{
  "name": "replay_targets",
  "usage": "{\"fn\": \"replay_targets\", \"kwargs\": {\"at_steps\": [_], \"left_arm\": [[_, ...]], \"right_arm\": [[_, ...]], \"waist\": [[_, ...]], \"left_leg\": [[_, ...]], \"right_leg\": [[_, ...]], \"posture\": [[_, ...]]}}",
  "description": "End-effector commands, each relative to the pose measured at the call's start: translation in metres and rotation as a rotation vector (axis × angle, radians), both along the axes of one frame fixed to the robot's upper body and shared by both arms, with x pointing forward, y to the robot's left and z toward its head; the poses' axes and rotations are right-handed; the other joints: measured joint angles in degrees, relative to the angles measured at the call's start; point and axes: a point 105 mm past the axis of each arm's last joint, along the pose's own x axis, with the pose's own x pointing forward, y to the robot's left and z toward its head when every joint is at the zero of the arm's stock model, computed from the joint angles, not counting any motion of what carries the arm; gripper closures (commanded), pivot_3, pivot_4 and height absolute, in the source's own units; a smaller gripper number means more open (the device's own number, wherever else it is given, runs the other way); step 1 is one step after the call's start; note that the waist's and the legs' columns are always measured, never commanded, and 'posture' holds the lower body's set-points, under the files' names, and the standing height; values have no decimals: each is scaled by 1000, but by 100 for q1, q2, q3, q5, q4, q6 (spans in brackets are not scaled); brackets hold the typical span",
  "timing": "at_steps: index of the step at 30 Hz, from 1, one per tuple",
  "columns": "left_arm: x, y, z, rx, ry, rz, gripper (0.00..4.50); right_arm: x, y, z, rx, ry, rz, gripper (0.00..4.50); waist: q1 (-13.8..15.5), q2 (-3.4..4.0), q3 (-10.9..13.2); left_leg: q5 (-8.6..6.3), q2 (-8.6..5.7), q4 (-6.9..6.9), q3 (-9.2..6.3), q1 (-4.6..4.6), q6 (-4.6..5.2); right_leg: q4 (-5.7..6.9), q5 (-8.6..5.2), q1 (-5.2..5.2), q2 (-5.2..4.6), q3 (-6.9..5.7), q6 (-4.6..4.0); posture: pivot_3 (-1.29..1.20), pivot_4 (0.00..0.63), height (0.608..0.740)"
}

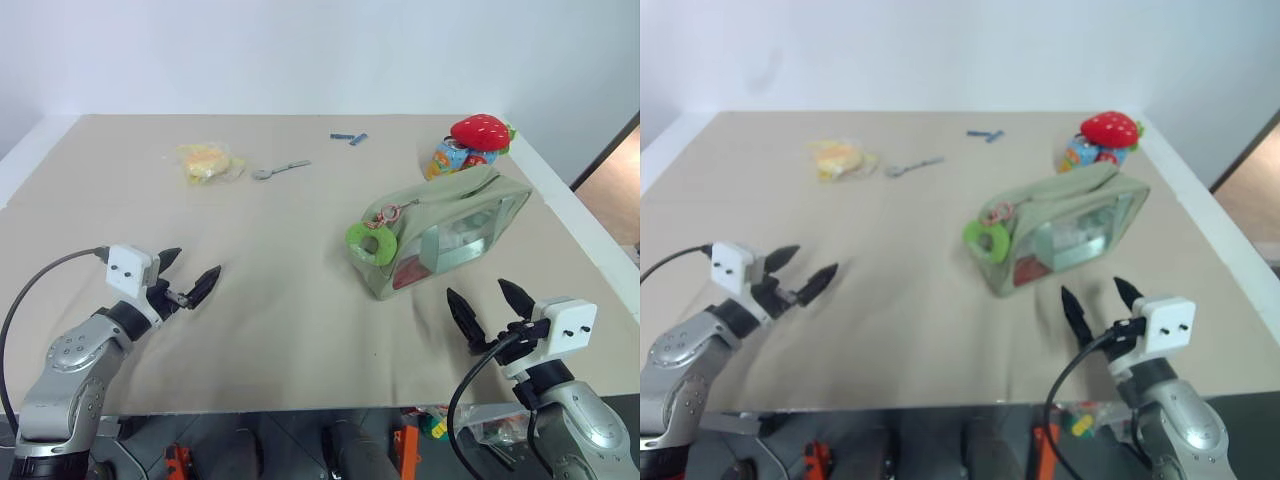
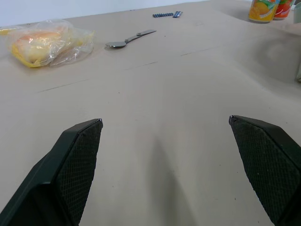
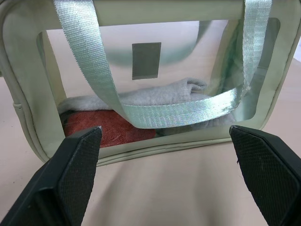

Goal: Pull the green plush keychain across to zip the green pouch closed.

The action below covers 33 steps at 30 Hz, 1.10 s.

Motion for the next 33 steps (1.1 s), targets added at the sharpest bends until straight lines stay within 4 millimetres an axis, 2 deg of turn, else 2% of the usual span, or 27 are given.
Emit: {"fn": "replay_targets", "kwargs": {"at_steps": [1, 11, 20, 25, 27, 29, 33], "left_arm": [[-2, -3, 12, 7, -43, -15, 33], [-4, -18, 16, -34, -31, -86, 33], [-10, -39, 31, -57, -45, -232, 33], [-31, -71, 37, 6, -13, -490, 33], [-40, -84, 42, 13, 4, -596, 33], [-47, -96, 51, 5, 18, -693, 33], [-52, -107, 64, 8, 24, -796, 33]], "right_arm": [[2, 1, 12, -25, -53, 11, 0], [6, 2, 15, -35, -70, 17, 0], [5, -1, 18, -55, -76, 11, 0], [7, 4, 19, -155, -39, 83, 0], [10, 7, 25, -196, -32, 123, 0], [15, 13, 39, -309, -40, 214, 0], [32, 10, 74, -494, -42, 326, 0]], "waist": [[0, 0, 0], [1, 0, 0], [1, 0, 0], [1, 1, 0], [1, 0, 1], [-1, 8, 7], [-17, 8, 11]], "left_leg": [[0, 0, 0, 0, 0, 0], [0, 2, 0, 2, -1, 0], [0, 1, 0, 2, -1, 0], [0, 0, 0, 2, -1, 0], [0, -4, 0, 4, -1, 0], [0, -5, 3, 4, -1, 0], [2, -15, 14, 7, 6, 4]], "right_leg": [[0, 0, 0, 0, 0, 0], [0, 0, -1, 1, -2, 0], [0, 0, 0, 0, -2, 0], [0, 0, 0, 1, -2, 0], [0, 0, -1, -2, 1, 0], [-1, 0, 0, -2, 3, 0], [-1, 0, 3, 0, 17, 0]], "posture": [[0, 150, 740], [0, 150, 740], [0, 150, 740], [0, 150, 740], [0, 150, 740], [0, 150, 740], [0, 150, 740]]}}
